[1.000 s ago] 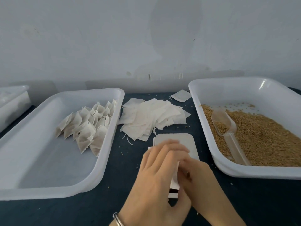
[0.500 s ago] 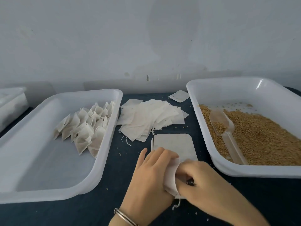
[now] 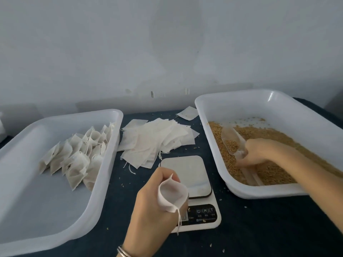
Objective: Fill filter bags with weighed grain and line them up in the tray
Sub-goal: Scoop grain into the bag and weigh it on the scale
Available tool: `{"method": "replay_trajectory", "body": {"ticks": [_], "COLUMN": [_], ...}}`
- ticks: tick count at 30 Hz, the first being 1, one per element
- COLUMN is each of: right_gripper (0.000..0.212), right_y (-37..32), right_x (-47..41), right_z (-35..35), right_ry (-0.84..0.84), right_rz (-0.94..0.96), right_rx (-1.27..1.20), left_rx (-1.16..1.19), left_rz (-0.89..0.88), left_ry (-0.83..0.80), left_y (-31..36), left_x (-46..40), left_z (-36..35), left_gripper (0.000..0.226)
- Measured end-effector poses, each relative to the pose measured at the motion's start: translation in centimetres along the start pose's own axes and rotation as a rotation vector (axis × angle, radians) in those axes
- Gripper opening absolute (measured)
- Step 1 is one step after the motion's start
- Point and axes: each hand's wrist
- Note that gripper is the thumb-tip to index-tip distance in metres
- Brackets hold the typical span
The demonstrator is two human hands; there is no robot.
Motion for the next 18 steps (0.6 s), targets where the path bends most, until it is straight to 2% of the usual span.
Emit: {"method": "replay_trajectory", "body": {"ticks": [2, 5, 8, 16, 18], "right_gripper": [0.029, 0.036, 0.033, 0.055, 0.041], "right_y": [0.0, 1.3, 2.4, 5.1, 5.3], "right_x": [0.2, 0.8, 1.3, 1.9, 1.7], "right_z": [0.0, 1.6, 3.0, 3.7, 3.9], "right_ry": [0.007, 0.034, 0.102, -0.136, -0.16], "right_rz": [0.012, 0.008, -0.011, -0.022, -0.035], "right_rx": [0.001, -0.131, -0.228, -0.513, -0.542], "left_rx": [0.024, 0.039, 0.054, 0.094, 0.099], "left_rz": [0.019, 0.033, 0.048, 0.07, 0.071], "left_ry": [0.012, 0.033, 0.035, 0.011, 0.007], "left_y": [0.1, 0.0, -0.1, -0.3, -0.3], "left_x": [-0.1, -0.2, -0.4, -0.6, -0.7], "left_z": [0.0, 0.1, 0.0, -0.3, -0.4], "left_gripper": [0.028, 0.024, 0.022, 0.023, 0.024]}}
Point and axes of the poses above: each hand's wrist, its own x-axis away from the middle knuckle, its own z-axis out of the back of the hand, y = z × x, and after that the axes turned 9 degrees about y, right-handed
